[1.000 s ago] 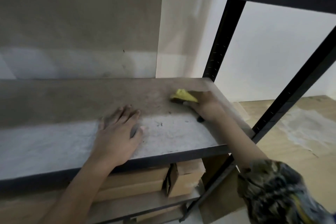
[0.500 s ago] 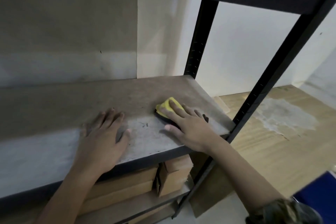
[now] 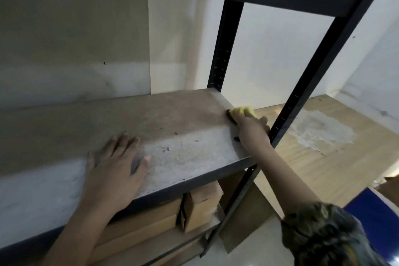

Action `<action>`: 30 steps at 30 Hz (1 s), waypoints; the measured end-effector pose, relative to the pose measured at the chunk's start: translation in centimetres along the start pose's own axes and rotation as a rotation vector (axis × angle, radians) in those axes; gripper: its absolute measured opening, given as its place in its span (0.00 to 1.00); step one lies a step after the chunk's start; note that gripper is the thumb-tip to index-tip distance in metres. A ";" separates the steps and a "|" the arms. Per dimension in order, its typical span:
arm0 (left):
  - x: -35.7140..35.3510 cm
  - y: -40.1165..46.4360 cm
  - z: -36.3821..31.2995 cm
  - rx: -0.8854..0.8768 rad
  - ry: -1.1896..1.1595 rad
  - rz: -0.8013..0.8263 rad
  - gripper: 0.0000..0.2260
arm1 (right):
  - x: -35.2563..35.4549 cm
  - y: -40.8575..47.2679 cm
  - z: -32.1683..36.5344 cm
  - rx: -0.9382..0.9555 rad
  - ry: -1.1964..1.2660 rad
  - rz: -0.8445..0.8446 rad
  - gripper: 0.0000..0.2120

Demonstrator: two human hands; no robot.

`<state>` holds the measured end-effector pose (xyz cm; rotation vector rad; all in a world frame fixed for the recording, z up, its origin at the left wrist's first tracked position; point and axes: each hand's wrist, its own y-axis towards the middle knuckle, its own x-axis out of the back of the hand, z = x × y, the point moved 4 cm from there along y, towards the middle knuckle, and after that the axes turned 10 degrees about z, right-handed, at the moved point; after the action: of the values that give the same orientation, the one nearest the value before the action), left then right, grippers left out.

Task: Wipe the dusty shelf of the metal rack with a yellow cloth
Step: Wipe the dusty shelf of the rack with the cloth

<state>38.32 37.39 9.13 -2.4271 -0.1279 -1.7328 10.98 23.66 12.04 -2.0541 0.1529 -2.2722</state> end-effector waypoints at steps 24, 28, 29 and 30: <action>-0.2 0.2 0.3 0.014 -0.038 0.006 0.29 | 0.9 5.6 5.0 0.121 0.241 -0.128 0.27; 0.1 0.1 -0.1 0.028 -0.016 -0.012 0.29 | -1.9 1.3 12.1 0.615 0.088 0.000 0.23; 0.2 0.2 -0.1 0.032 -0.015 -0.010 0.28 | -2.5 1.5 13.0 0.661 0.033 0.021 0.22; 0.1 0.2 -0.1 0.034 -0.011 -0.007 0.28 | -2.5 2.1 13.5 0.690 0.017 0.032 0.22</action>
<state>38.31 37.22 9.27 -2.4152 -0.1661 -1.7066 24.64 21.56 10.61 -1.6429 -0.5185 -1.9335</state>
